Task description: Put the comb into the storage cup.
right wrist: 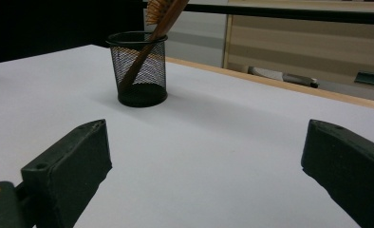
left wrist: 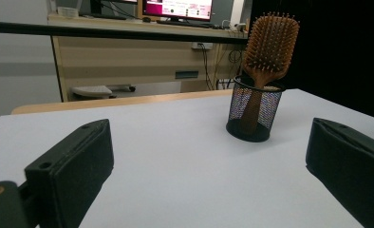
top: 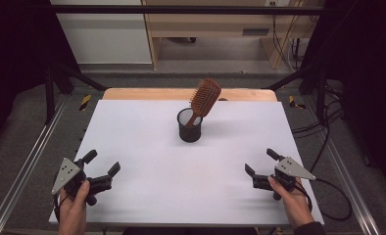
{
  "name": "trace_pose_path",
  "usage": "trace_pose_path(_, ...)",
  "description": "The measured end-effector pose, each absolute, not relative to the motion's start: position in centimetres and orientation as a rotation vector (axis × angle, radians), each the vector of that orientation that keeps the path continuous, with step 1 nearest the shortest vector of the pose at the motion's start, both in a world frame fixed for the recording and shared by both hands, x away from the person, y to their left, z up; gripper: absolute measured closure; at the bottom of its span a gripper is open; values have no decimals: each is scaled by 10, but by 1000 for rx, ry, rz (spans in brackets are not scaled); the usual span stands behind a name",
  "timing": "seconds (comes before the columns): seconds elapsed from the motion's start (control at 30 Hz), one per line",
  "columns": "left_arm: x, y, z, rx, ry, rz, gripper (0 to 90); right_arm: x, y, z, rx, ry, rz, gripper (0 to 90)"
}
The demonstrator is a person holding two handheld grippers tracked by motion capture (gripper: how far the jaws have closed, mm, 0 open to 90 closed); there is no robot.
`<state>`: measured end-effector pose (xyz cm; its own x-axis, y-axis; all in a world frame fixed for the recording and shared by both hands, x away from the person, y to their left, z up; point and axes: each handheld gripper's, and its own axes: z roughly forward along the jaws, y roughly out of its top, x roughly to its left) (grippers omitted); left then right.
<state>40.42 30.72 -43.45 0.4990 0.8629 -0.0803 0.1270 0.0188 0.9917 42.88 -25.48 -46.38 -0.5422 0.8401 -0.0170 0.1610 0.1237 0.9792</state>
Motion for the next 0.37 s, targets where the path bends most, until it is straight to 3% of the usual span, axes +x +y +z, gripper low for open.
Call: trace_pose_path(0.37,404,305,-433,1461,895,722,19,430,-244,-463,949,1834,1469,28)
